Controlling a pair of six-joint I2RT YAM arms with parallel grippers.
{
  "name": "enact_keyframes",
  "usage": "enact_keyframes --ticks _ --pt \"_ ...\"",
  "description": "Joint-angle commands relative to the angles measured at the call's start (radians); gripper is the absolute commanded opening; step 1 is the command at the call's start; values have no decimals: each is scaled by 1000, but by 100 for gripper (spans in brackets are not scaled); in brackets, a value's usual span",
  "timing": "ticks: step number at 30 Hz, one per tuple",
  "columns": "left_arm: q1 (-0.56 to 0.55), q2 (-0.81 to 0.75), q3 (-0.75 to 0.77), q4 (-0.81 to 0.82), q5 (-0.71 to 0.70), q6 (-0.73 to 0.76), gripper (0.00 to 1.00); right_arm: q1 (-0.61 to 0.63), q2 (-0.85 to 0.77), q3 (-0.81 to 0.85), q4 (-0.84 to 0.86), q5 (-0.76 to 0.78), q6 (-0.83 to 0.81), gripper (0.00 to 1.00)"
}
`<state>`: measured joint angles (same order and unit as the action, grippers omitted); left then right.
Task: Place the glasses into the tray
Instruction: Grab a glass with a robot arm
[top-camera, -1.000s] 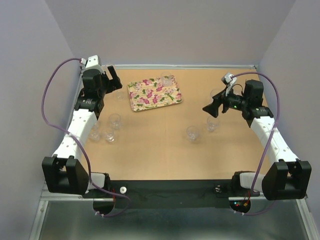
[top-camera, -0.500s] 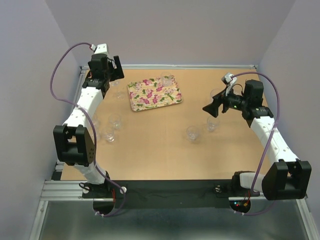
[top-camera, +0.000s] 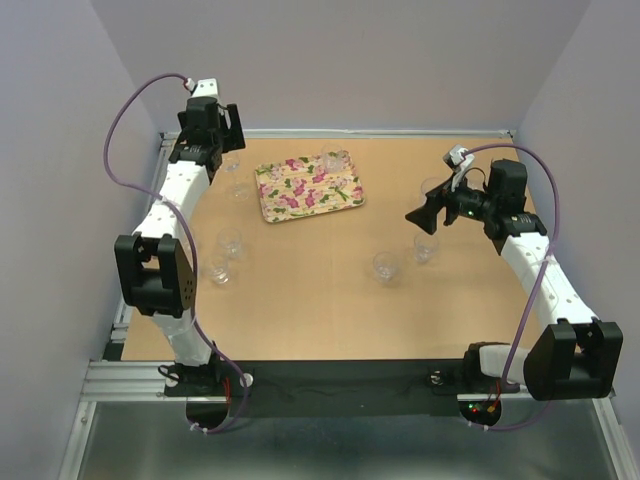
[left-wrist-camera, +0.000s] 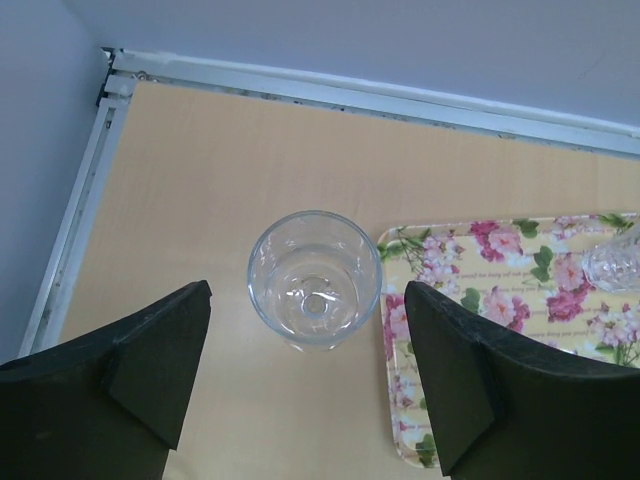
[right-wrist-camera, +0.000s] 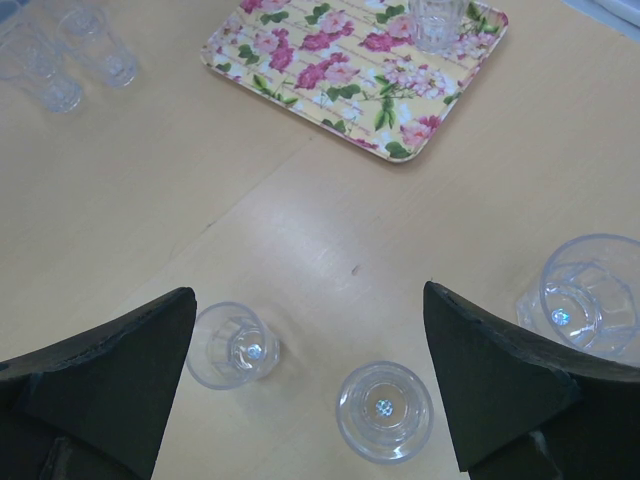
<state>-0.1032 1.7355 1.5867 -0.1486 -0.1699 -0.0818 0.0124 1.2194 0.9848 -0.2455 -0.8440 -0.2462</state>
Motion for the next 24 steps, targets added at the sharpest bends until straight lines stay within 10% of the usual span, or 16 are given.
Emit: enact_keyframes --ticks 1,24 --pt "-1 10 68 7 -22 27 87 -8 -15 2 51 10 2 100" --pt "-10 50 96 7 -25 20 50 -8 -12 2 51 36 -4 100"
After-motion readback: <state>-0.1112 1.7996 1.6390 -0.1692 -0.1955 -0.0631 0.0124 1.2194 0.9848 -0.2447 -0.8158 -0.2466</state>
